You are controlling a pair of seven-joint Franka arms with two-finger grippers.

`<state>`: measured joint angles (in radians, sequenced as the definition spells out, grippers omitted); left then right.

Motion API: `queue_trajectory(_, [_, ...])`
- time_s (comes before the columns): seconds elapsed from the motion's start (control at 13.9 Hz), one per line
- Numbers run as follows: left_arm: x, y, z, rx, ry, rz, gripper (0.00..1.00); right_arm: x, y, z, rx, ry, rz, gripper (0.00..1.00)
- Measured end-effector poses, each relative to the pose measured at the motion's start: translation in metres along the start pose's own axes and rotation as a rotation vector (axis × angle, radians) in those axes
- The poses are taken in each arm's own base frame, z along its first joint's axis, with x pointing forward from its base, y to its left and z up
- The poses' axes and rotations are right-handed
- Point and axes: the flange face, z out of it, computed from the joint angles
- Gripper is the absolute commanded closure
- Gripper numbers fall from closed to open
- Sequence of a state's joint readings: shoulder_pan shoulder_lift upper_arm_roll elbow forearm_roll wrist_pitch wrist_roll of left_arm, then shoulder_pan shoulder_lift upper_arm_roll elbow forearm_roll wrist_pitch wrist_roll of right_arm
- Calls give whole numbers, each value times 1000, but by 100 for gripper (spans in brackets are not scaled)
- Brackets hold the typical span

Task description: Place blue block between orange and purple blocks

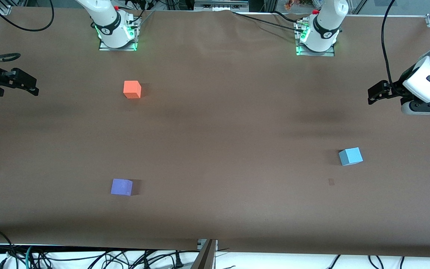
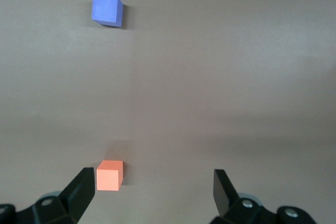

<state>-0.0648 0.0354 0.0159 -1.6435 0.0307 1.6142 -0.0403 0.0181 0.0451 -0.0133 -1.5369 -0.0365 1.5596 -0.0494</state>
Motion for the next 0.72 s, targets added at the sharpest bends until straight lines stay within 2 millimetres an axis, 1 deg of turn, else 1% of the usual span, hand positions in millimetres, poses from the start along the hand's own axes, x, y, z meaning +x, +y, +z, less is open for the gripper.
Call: queue_trajectory(0.72, [2,-2,-7,-1,23,-18,0,0,0,1,0,0,0,0])
